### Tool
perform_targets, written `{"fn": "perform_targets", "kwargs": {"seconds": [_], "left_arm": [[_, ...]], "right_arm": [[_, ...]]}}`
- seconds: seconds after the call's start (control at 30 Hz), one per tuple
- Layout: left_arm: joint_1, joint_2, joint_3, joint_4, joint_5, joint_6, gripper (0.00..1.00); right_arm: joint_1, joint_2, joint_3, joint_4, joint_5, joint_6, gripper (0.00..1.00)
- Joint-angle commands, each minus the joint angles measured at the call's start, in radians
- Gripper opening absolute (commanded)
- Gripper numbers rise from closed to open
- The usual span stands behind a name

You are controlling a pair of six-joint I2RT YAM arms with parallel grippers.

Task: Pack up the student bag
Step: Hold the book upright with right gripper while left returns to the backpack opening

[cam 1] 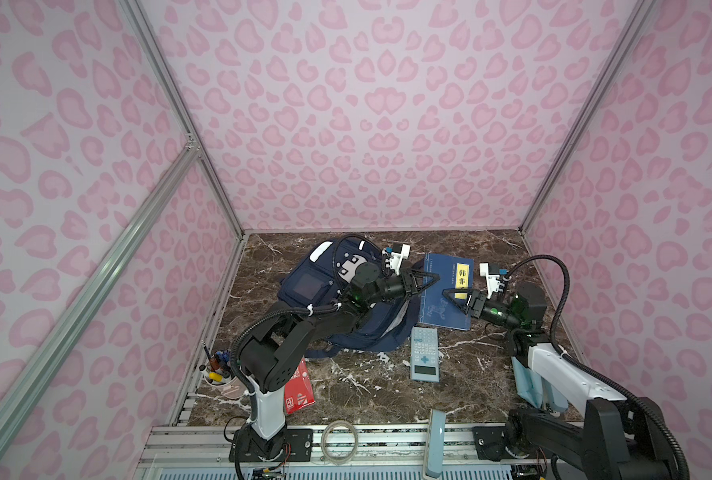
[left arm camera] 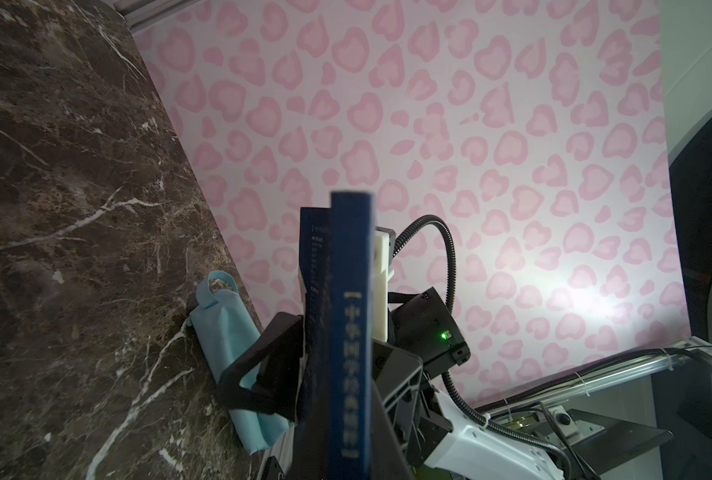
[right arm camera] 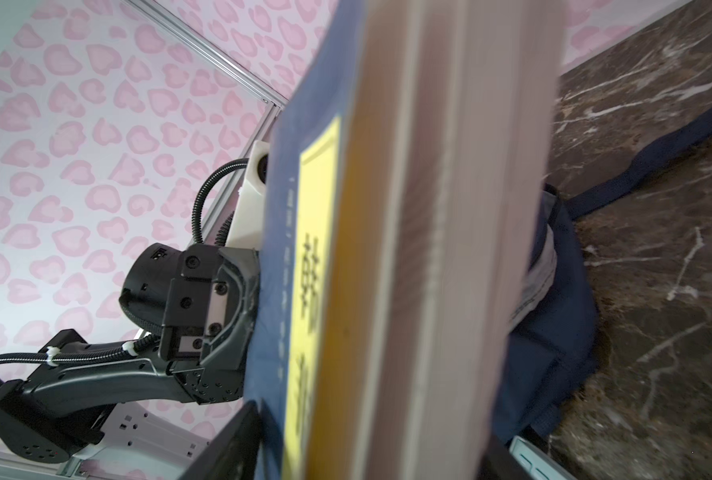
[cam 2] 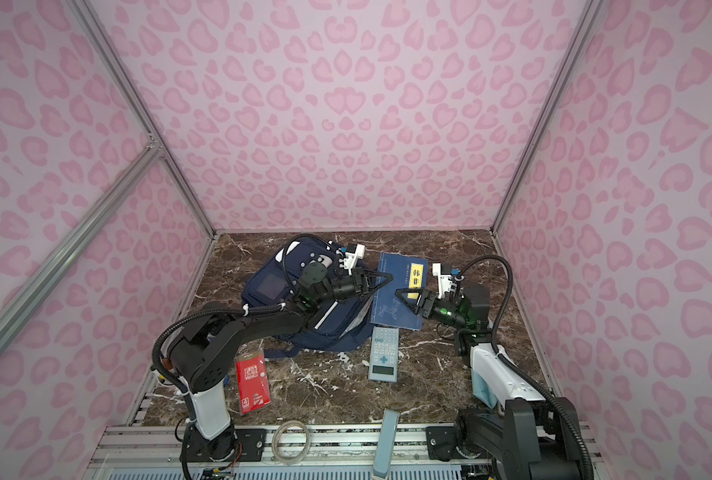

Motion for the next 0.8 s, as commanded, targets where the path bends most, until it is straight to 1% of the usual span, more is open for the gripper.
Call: {"fn": "perform_targets", "kwargs": {"seconds": [0.0,0.1,0.17,0.27,0.3,0.33,0.37,0.4,0.43,0.47,0.5,0.53,0.6,0.63,0.67,0.7,0.73,0.77], "left_arm": [[0.003,0.001,-0.006,0.114,0.016,-0.023,0.03],[0.007,-0.011,-0.018,0.071,0.004,0.008,0.03],[0.012,-0.021,-0.026,0.034,-0.005,0.030,0.03],[0.026,-0.037,-0.038,0.002,-0.016,0.060,0.10],[0.029,-0.039,-0.043,0.000,-0.017,0.061,0.09],[0.031,-0.041,-0.043,-0.003,-0.017,0.062,0.09],[0.032,-0.045,-0.043,-0.020,-0.021,0.066,0.15],[0.035,-0.053,-0.041,-0.062,-0.028,0.085,0.27],[0.037,-0.062,-0.038,-0.119,-0.038,0.111,0.42],[0.039,-0.079,-0.036,-0.193,-0.055,0.164,0.54],[0.042,-0.105,-0.038,-0.278,-0.083,0.220,0.61],[0.043,-0.141,-0.030,-0.396,-0.140,0.314,0.68],[0.040,-0.208,0.020,-0.749,-0.327,0.532,0.70],[0.039,-0.223,0.053,-0.933,-0.468,0.630,0.69],[0.038,-0.234,0.077,-1.056,-0.589,0.703,0.69],[0.043,-0.234,0.084,-1.130,-0.670,0.750,0.69],[0.052,-0.231,0.085,-1.184,-0.719,0.793,0.67],[0.062,-0.218,0.084,-1.216,-0.726,0.835,0.66]], "right_arm": [[-0.019,-0.005,-0.017,0.056,0.002,0.037,0.39],[-0.025,-0.017,-0.020,0.038,0.008,0.033,0.17],[-0.027,-0.023,-0.020,0.031,0.010,0.030,0.08],[-0.027,-0.029,-0.013,-0.018,0.021,0.003,0.07],[-0.027,-0.029,-0.010,-0.033,0.025,-0.007,0.07],[-0.027,-0.027,-0.008,-0.042,0.027,-0.015,0.07],[-0.027,-0.026,-0.006,-0.057,0.033,-0.023,0.05],[-0.028,-0.023,-0.001,-0.071,0.038,-0.032,0.01],[-0.029,-0.021,0.002,-0.085,0.041,-0.038,0.00],[-0.030,-0.021,0.004,-0.089,0.043,-0.042,0.00],[-0.031,-0.025,0.001,-0.097,0.052,-0.046,0.00],[-0.034,-0.031,0.003,-0.131,0.073,-0.059,0.00],[-0.038,-0.039,0.020,-0.233,0.126,-0.107,0.00],[-0.036,-0.042,0.030,-0.283,0.154,-0.138,0.00],[-0.036,-0.045,0.033,-0.304,0.167,-0.155,0.00],[-0.035,-0.047,0.031,-0.306,0.171,-0.158,0.00],[-0.036,-0.050,0.029,-0.310,0.179,-0.157,0.00],[-0.036,-0.052,0.028,-0.317,0.189,-0.158,0.00]]}}
